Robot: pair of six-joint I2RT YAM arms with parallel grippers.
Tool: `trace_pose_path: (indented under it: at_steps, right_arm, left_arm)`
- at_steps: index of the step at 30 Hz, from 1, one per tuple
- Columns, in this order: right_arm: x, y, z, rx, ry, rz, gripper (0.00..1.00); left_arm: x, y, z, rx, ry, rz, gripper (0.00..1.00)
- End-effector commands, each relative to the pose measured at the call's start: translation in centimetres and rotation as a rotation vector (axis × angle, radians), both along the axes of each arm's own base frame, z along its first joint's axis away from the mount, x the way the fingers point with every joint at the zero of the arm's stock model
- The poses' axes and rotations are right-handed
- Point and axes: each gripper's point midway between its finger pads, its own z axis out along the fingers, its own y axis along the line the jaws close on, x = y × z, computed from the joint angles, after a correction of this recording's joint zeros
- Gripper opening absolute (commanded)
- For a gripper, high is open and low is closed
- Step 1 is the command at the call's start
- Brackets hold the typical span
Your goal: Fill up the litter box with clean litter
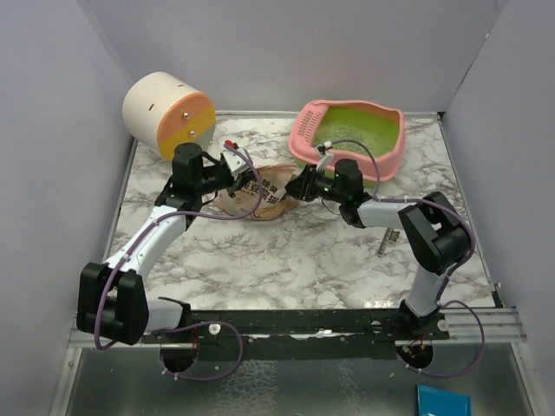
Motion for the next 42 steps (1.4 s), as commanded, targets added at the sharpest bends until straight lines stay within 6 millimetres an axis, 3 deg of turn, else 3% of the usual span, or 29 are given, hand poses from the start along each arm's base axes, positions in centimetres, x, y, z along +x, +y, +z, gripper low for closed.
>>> trace_pose_path:
  at_steps: [1, 9, 23, 33, 42]
  right_arm:
    - [-2.8, 1.5, 4.1, 0.208, -0.016, 0.156, 0.01]
    - [-2.1, -0.4, 5.7, 0.267, -0.043, 0.116, 0.01]
    - [-1.0, -7.4, 8.1, 0.26, -0.094, 0.005, 0.01]
    - [-1.5, -11.0, 10.3, 0.206, -0.157, -0.083, 0.01]
    - [-1.9, -13.5, 9.7, 0.21, -0.159, -0.143, 0.01]
  left_arm:
    - [0.4, -0.5, 2.5, -0.032, -0.105, -0.011, 0.0]
    - [0.5, -0.3, 2.6, -0.026, -0.12, 0.005, 0.0]
    - [0.1, -0.4, 3.4, -0.048, -0.14, -0.003, 0.0]
    - [0.6, -0.1, 3.4, -0.049, -0.14, 0.027, 0.0]
    - [0.6, -0.1, 3.4, -0.054, -0.14, 0.029, 0.0]
